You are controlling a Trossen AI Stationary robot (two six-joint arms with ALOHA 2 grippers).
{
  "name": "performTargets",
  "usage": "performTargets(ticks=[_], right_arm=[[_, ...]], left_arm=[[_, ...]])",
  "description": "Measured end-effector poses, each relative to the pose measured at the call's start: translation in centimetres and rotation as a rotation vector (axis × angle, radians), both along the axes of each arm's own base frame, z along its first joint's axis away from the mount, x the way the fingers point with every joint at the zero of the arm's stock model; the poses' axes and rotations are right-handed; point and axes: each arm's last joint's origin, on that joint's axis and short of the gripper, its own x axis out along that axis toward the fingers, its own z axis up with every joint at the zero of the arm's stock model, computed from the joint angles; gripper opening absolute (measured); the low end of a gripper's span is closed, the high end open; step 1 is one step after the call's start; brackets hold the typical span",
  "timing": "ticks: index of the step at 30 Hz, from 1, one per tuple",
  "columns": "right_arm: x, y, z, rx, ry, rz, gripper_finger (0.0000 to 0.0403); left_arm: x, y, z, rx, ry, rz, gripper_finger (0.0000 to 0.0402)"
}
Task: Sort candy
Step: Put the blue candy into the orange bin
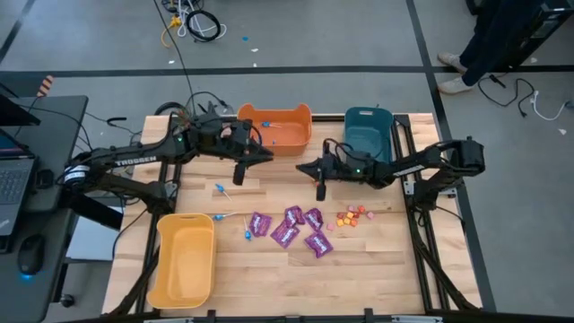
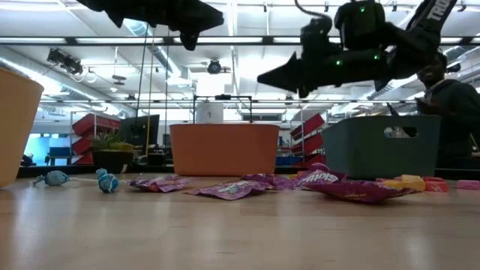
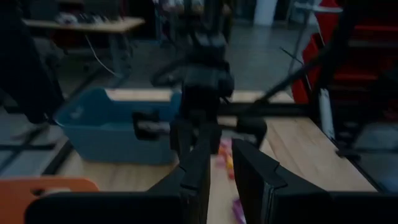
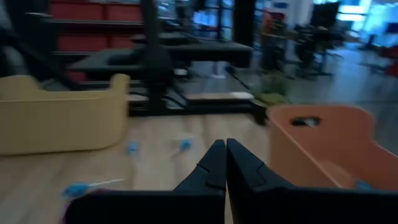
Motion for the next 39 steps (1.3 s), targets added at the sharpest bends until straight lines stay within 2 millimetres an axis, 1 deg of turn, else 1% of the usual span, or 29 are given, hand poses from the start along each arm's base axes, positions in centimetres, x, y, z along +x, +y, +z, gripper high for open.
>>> performTargets(ticks=[2, 5, 10, 14, 19, 23, 26, 28, 32, 34, 36, 39], right_arm=[[0.1, 0.5, 0.1, -0.006, -0.005, 0.035, 0.0], [0.1, 1.1, 0.0, -0.007, 0.003, 0.084, 0.0], [0.2, 2.0, -0.1, 0.0, 0.011, 0.117, 0.0], [0.2, 2.2, -0.2, 0.001, 0.021, 0.124, 0.0], [0.2, 2.2, -0.2, 0.002, 0.024, 0.121, 0.0], [0.2, 2.2, -0.3, 0.004, 0.038, 0.12, 0.0], [0.2, 2.1, -0.5, 0.006, 0.054, 0.108, 0.0], [0.2, 2.1, -0.6, 0.007, 0.063, 0.098, 0.0], [0.2, 2.1, -0.6, 0.007, 0.064, 0.095, 0.0], [0.2, 2.1, -0.6, 0.007, 0.064, 0.095, 0.0], [0.2, 2.0, -0.6, 0.005, 0.064, 0.094, 0.0], [0.2, 2.0, -0.6, 0.002, 0.065, 0.094, 0.0]], left_arm=[[-0.3, -0.8, -0.2, -0.003, 0.041, -0.032, 0.0072], [-0.9, -2.3, -0.8, -0.022, 0.148, -0.066, 0.0072], [-1.6, -4.5, -1.8, -0.031, 0.296, -0.036, 0.0072], [-2.1, -5.8, -2.5, -0.049, 0.396, -0.064, 0.0072], [-2.9, -7.0, -3.5, -0.057, 0.539, -0.109, 0.0072], [-3.5, -7.4, -4.2, -0.11, 0.639, -0.086, 0.0072], [-4.4, -7.5, -5.0, -0.137, 0.771, -0.068, 0.0072], [-5.2, -7.4, -5.5, -0.145, 0.874, -0.012, 0.0072], [-6.0, -6.9, -6.7, -0.183, 0.97, 0.248, 0.0072], [-6.1, -6.6, -7.1, -0.181, 0.966, 0.356, 0.0072], [-6.2, -6.5, -7.6, -0.172, 0.96, 0.42, 0.0072], [-6.0, -6.2, -8.3, -0.233, 0.915, 0.52, 0.0072]])
